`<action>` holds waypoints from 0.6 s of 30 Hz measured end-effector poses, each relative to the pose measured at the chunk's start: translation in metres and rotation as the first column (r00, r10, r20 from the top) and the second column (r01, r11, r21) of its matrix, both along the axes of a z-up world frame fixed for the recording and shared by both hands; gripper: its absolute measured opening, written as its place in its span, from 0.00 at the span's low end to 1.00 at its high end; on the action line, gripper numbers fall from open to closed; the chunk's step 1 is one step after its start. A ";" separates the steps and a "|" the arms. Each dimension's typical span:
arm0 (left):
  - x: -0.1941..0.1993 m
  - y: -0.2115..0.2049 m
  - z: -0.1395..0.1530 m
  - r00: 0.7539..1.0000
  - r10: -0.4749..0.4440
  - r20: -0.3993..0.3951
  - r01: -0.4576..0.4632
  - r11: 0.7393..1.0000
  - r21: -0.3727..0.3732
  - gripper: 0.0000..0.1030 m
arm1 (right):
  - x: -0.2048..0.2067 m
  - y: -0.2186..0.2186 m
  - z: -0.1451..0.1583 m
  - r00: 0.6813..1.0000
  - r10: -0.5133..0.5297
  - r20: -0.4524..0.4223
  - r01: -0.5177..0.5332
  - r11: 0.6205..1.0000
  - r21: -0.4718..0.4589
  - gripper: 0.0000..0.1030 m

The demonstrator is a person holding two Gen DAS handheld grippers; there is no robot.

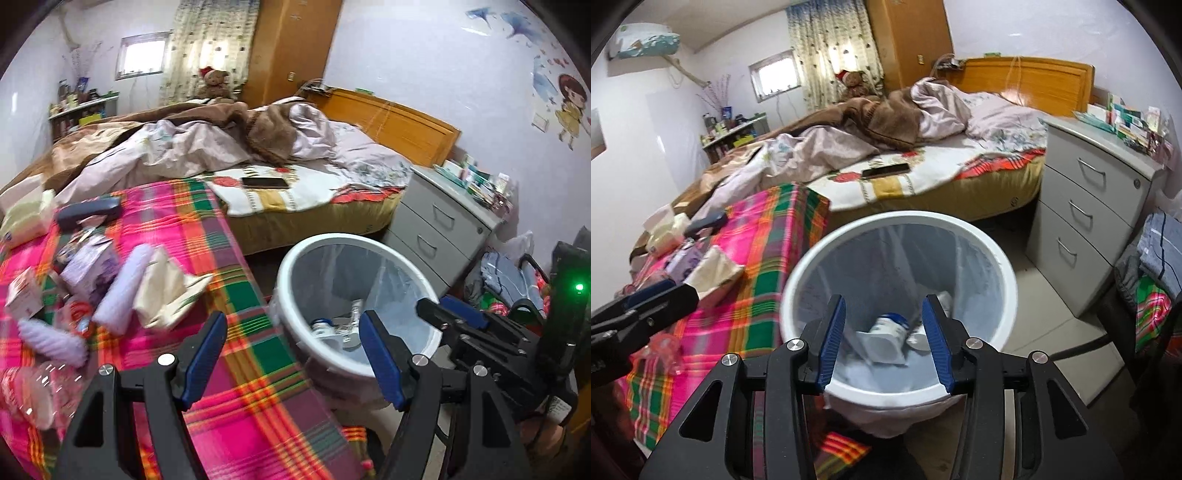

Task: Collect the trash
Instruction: 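Move both tools back over the plaid cloth toward the remaining trash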

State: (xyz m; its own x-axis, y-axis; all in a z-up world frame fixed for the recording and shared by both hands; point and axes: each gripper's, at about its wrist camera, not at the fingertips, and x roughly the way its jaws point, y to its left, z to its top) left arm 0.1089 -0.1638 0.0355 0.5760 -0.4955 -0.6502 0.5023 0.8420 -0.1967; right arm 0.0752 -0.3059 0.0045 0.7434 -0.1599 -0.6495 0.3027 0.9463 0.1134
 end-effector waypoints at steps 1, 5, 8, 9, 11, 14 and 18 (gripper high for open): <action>-0.001 0.006 0.000 1.000 0.013 0.007 -0.013 1.000 0.003 0.73 | 0.000 0.005 0.001 1.000 0.013 0.007 -0.013 1.000 0.000 0.44; -0.004 0.034 0.000 0.998 0.065 0.010 -0.065 0.998 0.002 0.73 | 0.004 0.022 0.001 0.998 0.053 0.013 -0.053 0.999 0.000 0.44; -0.008 0.058 0.001 0.993 0.110 0.030 -0.110 0.994 0.011 0.73 | 0.008 0.037 0.001 0.995 0.093 0.018 -0.093 0.996 0.001 0.44; -0.009 0.065 0.001 0.992 0.124 0.036 -0.124 0.992 0.015 0.73 | 0.010 0.043 0.001 0.993 0.114 0.023 -0.114 0.993 0.004 0.44; -0.012 0.078 0.000 0.989 0.145 0.041 -0.146 0.989 0.021 0.74 | 0.012 0.055 0.000 0.989 0.148 0.025 -0.148 0.989 0.008 0.44; -0.012 0.104 -0.004 0.981 0.190 0.025 -0.190 0.982 0.006 0.74 | 0.015 0.073 -0.003 0.981 0.195 0.021 -0.195 0.981 0.006 0.44; -0.015 0.138 -0.007 0.968 0.248 0.026 -0.248 0.969 0.008 0.75 | 0.017 0.098 -0.008 0.967 0.253 0.014 -0.253 0.967 0.013 0.44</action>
State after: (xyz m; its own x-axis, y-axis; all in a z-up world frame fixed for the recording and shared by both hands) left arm 0.0941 -0.0262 0.0288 0.6960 -0.3280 -0.6388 0.2822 0.9430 -0.1767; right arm 0.0925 -0.2076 -0.0034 0.7663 0.0435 -0.6410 0.0523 0.9902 0.1298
